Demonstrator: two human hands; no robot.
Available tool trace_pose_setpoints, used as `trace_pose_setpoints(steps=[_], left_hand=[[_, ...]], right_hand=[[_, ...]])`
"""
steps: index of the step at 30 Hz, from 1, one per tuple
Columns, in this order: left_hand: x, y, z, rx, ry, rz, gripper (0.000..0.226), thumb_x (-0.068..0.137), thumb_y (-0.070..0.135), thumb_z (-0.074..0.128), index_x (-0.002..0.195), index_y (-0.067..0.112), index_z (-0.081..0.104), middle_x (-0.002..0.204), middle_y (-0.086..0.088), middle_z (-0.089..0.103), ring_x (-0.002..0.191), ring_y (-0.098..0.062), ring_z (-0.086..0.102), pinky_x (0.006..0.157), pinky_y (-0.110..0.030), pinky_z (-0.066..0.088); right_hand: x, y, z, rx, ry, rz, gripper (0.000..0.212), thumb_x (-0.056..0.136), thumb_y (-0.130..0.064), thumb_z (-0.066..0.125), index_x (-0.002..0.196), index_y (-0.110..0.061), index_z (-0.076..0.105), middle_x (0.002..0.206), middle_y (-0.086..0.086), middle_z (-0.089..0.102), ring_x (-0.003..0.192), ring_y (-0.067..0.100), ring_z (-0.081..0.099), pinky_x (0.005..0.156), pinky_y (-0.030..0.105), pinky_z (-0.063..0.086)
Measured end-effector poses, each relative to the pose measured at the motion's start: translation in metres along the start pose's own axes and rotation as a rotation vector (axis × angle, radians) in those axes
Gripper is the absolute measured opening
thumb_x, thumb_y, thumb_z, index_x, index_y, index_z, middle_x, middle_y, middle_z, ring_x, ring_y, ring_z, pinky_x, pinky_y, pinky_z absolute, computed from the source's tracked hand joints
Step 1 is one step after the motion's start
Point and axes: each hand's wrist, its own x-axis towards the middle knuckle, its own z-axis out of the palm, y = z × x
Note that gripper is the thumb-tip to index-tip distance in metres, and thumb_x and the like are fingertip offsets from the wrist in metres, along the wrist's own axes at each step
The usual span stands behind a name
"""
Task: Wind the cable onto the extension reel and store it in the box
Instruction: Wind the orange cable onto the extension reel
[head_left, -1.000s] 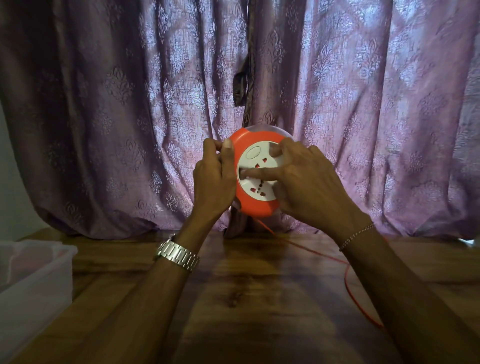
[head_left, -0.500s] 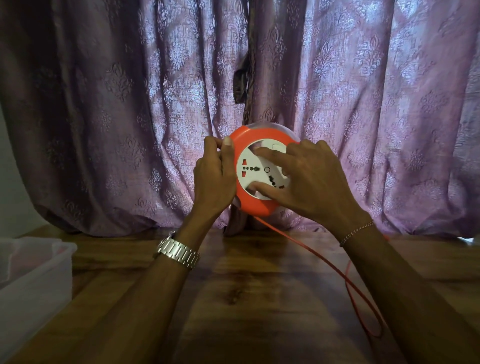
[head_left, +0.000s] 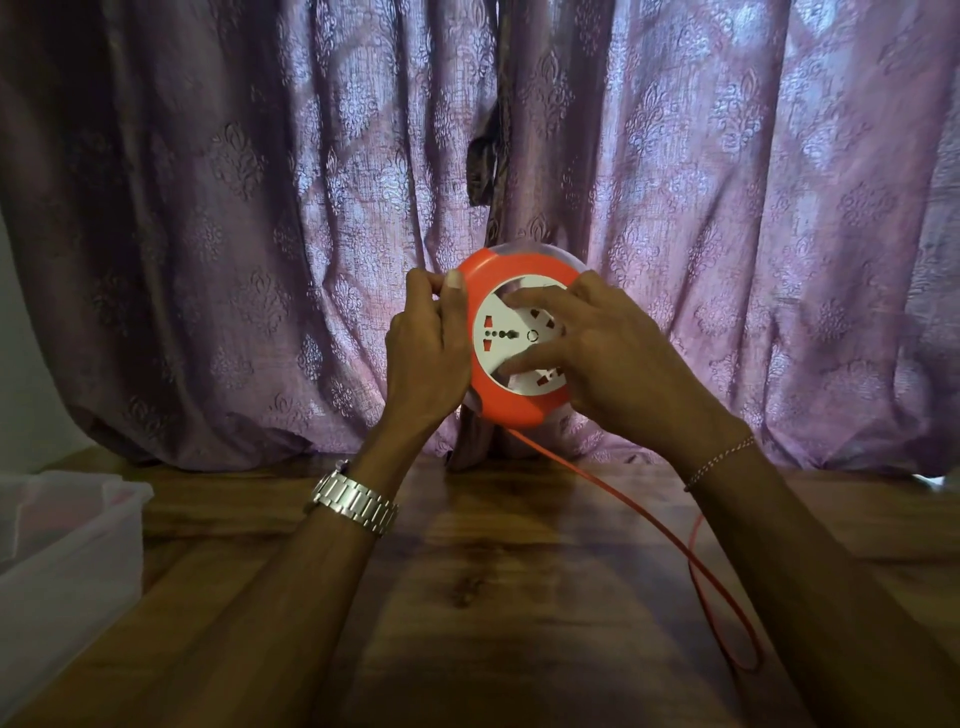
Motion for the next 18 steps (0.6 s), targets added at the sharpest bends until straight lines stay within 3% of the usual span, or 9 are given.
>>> trace_pose_setpoints(steps=[4,10,18], left_hand=[[0.0,0.0,0.0,0.008,-0.004,0.01,0.028,0.104,0.048,0.033,0.092,0.024,0.041,0.06,0.005,0.054,0.058,-0.014,0.061,0.054,-0.049,0.05],[0.0,0.001,0.0,0.02,-0.006,0.012,0.03,0.104,0.048,0.033,0.093,0.021,0.042,0.061,0.006,0.055,0.06,-0.015,0.061,0.054,-0.047,0.05],[-0.001,0.004,-0.002,0.018,-0.027,0.023,0.032,0.103,0.046,0.032,0.095,0.018,0.043,0.065,0.001,0.06,0.062,-0.02,0.064,0.055,-0.049,0.051]], right_hand=[[-0.001,-0.001,0.001,-0.047,-0.028,0.046,0.049,0.083,-0.034,0.029,0.1,-0.048,0.073,0.136,-0.005,0.056,0.108,0.025,0.044,0.078,0.037,0.039],[0.0,-0.007,-0.003,-0.068,-0.064,0.106,0.057,0.073,-0.043,0.025,0.109,-0.051,0.069,0.133,0.001,0.055,0.109,0.028,0.049,0.077,0.039,0.037],[-0.001,-0.009,-0.003,-0.076,-0.071,0.163,0.059,0.075,-0.041,0.025,0.118,-0.053,0.064,0.127,0.004,0.054,0.114,0.025,0.052,0.079,0.039,0.037]])
